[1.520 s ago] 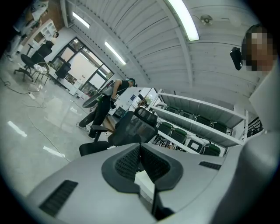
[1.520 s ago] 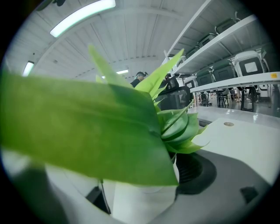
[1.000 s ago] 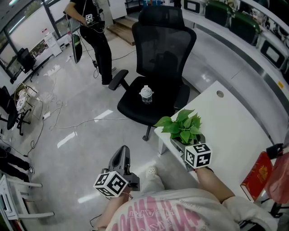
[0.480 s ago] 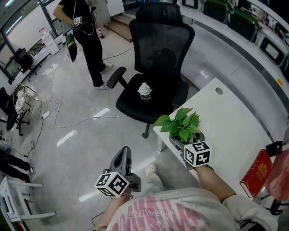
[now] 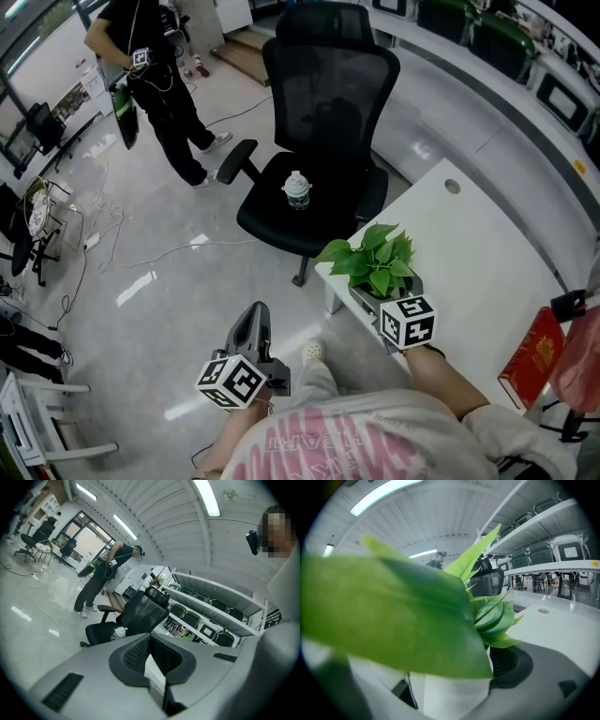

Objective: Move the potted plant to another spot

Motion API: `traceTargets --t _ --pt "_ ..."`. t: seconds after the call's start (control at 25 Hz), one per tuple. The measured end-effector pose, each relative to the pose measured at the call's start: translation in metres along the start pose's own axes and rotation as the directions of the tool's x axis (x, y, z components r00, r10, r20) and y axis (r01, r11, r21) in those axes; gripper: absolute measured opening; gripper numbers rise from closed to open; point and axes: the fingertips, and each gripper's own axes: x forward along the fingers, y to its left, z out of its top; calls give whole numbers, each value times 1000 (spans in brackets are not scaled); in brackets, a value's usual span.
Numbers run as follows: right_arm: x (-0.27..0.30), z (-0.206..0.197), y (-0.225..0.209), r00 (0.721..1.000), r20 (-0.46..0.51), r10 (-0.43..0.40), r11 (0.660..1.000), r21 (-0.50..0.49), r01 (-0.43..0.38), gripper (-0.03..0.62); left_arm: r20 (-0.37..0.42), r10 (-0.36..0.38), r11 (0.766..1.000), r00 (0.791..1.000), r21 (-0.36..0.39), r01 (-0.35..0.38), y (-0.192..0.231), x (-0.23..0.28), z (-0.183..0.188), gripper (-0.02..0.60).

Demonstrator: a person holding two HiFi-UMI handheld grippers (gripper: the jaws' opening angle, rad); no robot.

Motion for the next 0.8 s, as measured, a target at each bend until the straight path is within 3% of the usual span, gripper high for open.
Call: traceTargets --t 0.8 --pt "3 -1 -5 1000 -7 -17 999 -31 17 541 -5 2 1000 1000 2 -2 1 9 -1 25"
